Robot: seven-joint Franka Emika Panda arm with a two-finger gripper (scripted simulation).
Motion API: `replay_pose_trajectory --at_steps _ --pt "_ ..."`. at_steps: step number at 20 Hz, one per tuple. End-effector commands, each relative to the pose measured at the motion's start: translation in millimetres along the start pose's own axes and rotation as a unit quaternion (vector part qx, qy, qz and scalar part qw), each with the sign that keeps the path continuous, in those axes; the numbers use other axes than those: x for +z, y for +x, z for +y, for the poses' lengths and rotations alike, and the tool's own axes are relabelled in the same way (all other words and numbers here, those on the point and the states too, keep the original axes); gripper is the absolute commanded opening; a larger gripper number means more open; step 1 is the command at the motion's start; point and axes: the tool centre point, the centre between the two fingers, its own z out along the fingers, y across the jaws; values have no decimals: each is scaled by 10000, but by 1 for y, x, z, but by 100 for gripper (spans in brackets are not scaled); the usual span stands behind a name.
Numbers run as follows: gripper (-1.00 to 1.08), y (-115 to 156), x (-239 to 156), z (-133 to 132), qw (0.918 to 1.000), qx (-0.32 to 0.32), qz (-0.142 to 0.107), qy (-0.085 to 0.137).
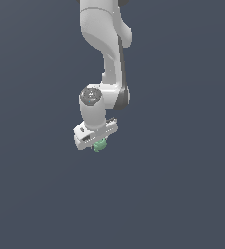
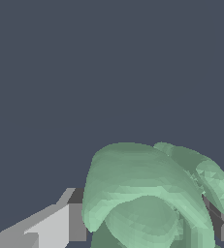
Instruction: Pick up the object and move it to a goal position.
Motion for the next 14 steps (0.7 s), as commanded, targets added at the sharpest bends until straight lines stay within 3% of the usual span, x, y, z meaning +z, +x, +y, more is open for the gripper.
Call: replay_pose_trajectory --at_steps 1,14 --pt "-100 4 -17 -2 10000 -3 5 -4" --pt "-100 36 -149 -19 10000 -8 5 0"
